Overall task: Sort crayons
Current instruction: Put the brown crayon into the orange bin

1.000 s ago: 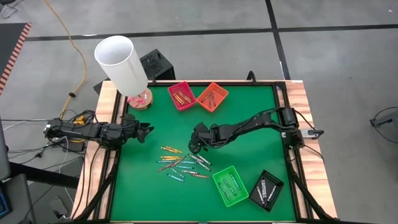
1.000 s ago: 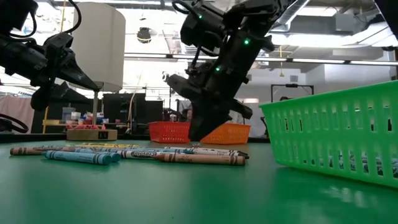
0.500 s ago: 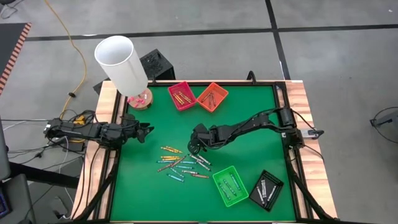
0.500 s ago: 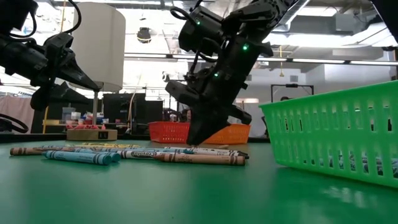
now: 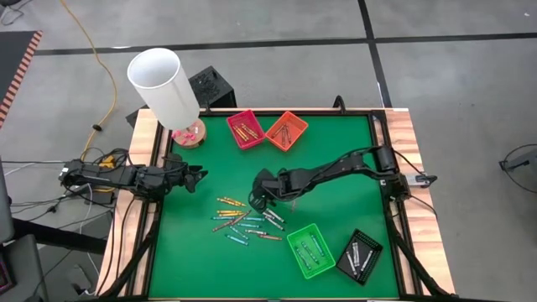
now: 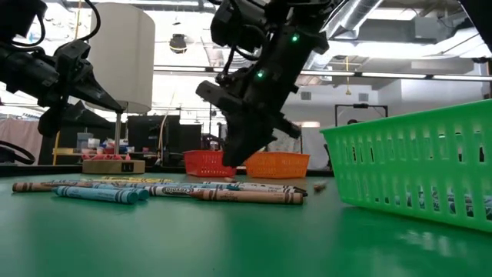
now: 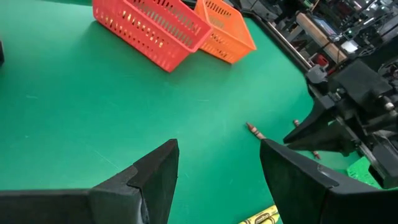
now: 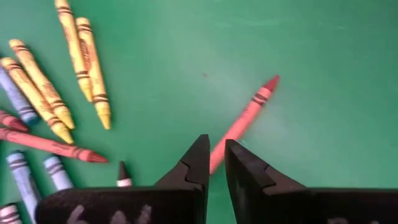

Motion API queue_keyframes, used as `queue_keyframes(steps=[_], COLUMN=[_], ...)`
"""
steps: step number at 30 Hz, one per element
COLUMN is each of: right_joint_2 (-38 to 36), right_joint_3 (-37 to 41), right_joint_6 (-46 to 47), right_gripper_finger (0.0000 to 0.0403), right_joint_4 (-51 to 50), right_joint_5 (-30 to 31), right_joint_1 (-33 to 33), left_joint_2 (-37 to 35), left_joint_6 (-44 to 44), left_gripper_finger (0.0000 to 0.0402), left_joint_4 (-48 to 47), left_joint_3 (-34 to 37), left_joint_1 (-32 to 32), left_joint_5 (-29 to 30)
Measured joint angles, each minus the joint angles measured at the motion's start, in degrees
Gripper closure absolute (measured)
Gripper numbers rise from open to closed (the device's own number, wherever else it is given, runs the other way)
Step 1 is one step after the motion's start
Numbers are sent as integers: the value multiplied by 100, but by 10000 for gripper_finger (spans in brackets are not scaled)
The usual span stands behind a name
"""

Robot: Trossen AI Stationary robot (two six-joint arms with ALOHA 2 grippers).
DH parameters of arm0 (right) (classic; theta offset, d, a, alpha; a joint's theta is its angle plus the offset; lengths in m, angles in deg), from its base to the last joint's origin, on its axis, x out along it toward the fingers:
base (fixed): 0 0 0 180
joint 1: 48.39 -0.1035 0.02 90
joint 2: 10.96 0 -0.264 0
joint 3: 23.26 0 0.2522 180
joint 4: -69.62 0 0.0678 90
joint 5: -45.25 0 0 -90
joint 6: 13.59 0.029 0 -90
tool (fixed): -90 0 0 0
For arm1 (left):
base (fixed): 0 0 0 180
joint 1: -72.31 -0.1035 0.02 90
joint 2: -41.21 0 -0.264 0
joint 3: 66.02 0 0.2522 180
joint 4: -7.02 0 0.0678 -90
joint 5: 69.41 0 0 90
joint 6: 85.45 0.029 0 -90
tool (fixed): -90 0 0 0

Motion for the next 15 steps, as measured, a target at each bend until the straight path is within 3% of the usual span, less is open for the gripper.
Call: queue_keyframes(steps=[10,15], right_joint_2=[133,131], right_joint_3=[-3,-1], right_joint_6=[105,102], right_gripper_finger=[268,261], right_joint_4=[27,5], right_joint_5=[3,144], right_joint_1=[98,98], left_joint_2=[-2,-2], left_joint_6=[-60,-67], left_gripper_finger=[186,186], left_joint_4=[-1,2], left_joint_3=[0,0], left_joint_1=[0,0], left_joint_5=[-10,-11])
